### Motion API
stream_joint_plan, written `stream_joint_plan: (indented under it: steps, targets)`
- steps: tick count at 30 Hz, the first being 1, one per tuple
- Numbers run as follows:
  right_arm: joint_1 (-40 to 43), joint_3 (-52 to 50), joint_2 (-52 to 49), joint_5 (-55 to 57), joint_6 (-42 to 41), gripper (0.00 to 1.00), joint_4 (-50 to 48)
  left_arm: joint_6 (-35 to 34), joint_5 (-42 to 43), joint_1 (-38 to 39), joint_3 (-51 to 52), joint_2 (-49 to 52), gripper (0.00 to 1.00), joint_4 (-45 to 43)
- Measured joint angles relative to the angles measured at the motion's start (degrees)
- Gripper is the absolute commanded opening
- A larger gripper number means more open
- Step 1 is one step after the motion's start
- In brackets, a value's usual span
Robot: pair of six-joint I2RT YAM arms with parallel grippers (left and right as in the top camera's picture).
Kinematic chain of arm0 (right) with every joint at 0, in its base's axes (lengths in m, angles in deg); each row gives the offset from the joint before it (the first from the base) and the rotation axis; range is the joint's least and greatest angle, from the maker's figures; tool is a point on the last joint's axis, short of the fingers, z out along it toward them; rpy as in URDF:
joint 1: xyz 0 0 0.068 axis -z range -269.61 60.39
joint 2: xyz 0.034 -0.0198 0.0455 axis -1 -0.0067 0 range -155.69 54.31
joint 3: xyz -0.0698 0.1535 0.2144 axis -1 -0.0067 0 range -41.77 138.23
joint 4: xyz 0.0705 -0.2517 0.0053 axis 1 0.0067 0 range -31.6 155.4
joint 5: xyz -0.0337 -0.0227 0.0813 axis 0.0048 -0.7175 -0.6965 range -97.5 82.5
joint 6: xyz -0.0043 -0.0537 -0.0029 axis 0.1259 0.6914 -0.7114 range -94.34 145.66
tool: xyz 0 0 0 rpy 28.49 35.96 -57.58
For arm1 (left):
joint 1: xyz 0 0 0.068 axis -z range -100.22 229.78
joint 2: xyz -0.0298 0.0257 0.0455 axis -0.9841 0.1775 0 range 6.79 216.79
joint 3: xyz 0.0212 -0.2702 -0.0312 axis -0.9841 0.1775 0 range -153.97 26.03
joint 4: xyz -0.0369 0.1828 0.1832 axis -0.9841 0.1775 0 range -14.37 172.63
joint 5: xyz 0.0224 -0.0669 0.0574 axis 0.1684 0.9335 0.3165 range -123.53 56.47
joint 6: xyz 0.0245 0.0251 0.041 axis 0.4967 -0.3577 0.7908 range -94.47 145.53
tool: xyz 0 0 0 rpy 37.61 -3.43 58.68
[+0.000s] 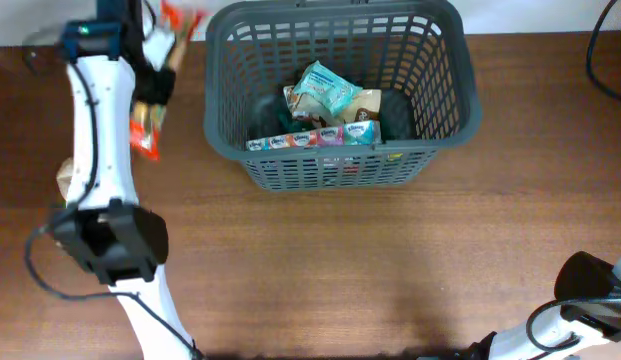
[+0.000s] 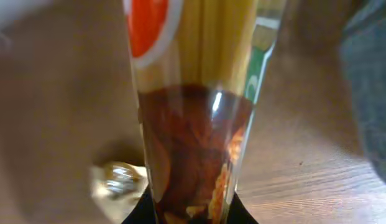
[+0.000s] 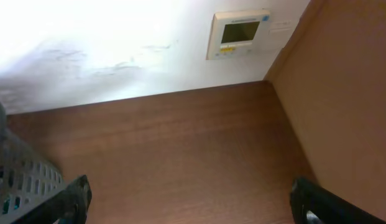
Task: Pack container
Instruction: 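Carry the spaghetti box into the basket and release it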
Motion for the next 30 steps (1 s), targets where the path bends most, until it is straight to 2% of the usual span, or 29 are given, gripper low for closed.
stream_joint_plan:
  steps: [4,6,8,11,16,24,25,26,28,30]
  targets:
    - [0.0,0.0,0.0,0.0,0.0,0.99,0.0,7.4,-0.5,3.0,-8.3,-6.4,0.02,0.3]
    - [0.0,0.0,0.0,0.0,0.0,0.99,0.0,13.9,-0.8,6.4,-10.7,-10.1,0.02,0.4]
    - [0.0,0.0,0.0,0.0,-0.1,0.99,0.0,23.1,-1.0,12.9,-11.3,-12.9,0.01,0.5]
    - [0.0,0.0,0.0,0.0,-0.1,0.99,0.0,32.9,0.7,20.5,-11.2,-12.9,0.02,0.7]
    - [0.0,0.0,0.0,0.0,-0.1,0.99,0.0,44.9,7.9,27.6,-9.9,-9.7,0.01,0.3]
    - [0.0,0.0,0.0,0.0,0.0,0.99,0.0,41.4,8.5,27.6,-9.7,6.2,0.01,-2.5]
    - [0.0,0.0,0.0,0.0,-0.1,0.99,0.0,40.7,8.5,27.6,-9.3,8.9,0.07,-2.7]
    - [0.0,0.0,0.0,0.0,0.0,0.99,0.0,40.2,8.5,27.6,-9.1,10.6,0.21,-2.7]
    - [0.0,0.0,0.0,0.0,0.0,0.99,0.0,38.5,8.5,27.6,-8.8,13.6,0.32,-2.9]
    - [0.0,0.0,0.0,0.0,-0.1,0.99,0.0,36.8,8.5,27.6,-8.8,13.9,0.53,-3.3]
